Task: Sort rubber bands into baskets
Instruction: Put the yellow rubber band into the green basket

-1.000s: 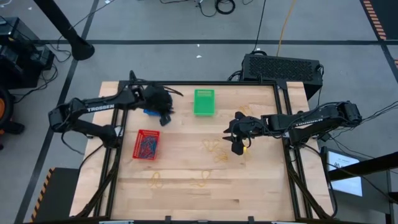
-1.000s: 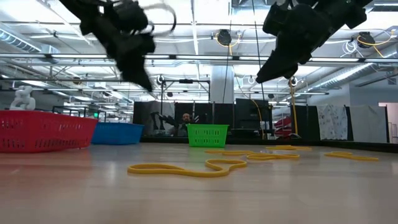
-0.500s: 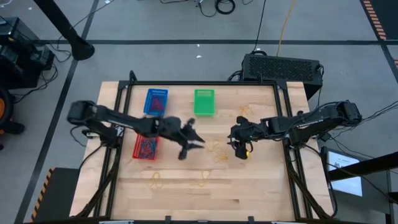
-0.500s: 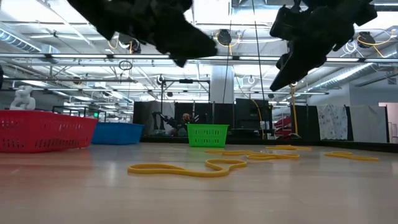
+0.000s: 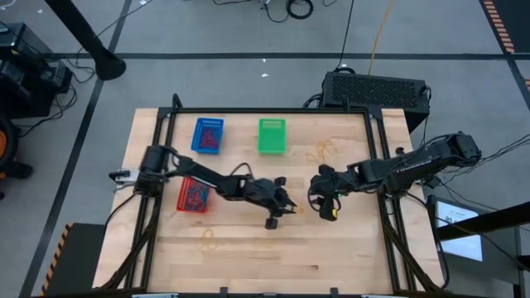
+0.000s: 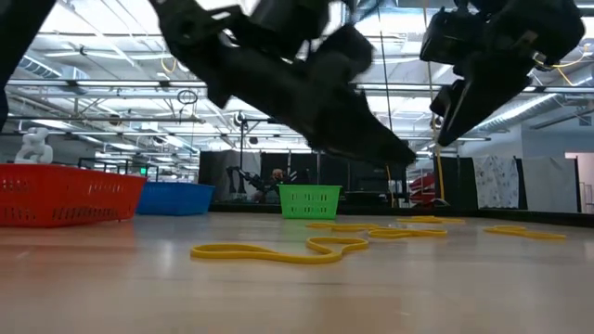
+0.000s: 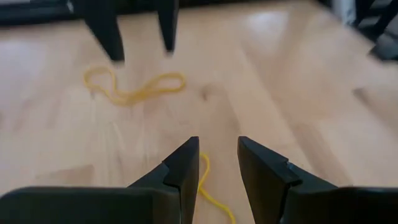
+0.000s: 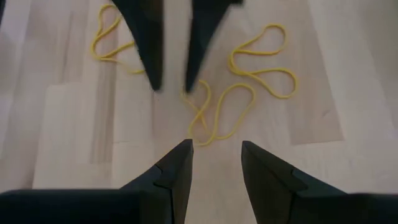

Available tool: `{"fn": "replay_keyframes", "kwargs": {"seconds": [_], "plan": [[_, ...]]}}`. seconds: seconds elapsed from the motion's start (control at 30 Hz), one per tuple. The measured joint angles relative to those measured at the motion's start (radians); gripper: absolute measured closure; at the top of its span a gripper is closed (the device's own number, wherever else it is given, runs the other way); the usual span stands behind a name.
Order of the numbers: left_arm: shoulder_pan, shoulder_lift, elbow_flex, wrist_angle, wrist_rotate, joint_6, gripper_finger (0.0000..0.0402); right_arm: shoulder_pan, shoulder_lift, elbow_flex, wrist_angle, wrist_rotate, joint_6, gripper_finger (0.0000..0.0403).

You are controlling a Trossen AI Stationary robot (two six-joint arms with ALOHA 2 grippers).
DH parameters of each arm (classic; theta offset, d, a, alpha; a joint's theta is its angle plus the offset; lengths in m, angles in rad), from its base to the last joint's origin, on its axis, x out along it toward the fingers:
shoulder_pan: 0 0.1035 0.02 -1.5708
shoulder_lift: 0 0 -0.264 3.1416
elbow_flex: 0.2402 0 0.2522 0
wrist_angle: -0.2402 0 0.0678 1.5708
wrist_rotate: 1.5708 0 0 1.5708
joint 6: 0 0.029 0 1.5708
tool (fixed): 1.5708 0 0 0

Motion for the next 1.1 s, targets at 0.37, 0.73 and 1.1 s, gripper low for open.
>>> {"fn": "replay_keyframes", "kwargs": {"seconds": [0.37,0.73,1.1], "plan": [[0.008,0.177,0.195,-0.196,-0.001,0.002,0.0283,0.042,0.000,0.000,-0.001,0.004,-0.010,0.0273],[0.014,0.185,0.209,-0.326,-0.063,0.018,0.0290,0.041,0.000,0.000,0.000,0.004,-0.010,0.0273],[0.028,0.115,0.203,-0.366,-0.088,0.053,0.0397,0.041,0.000,0.000,0.002,0.004,-0.008,0.0273]]}}
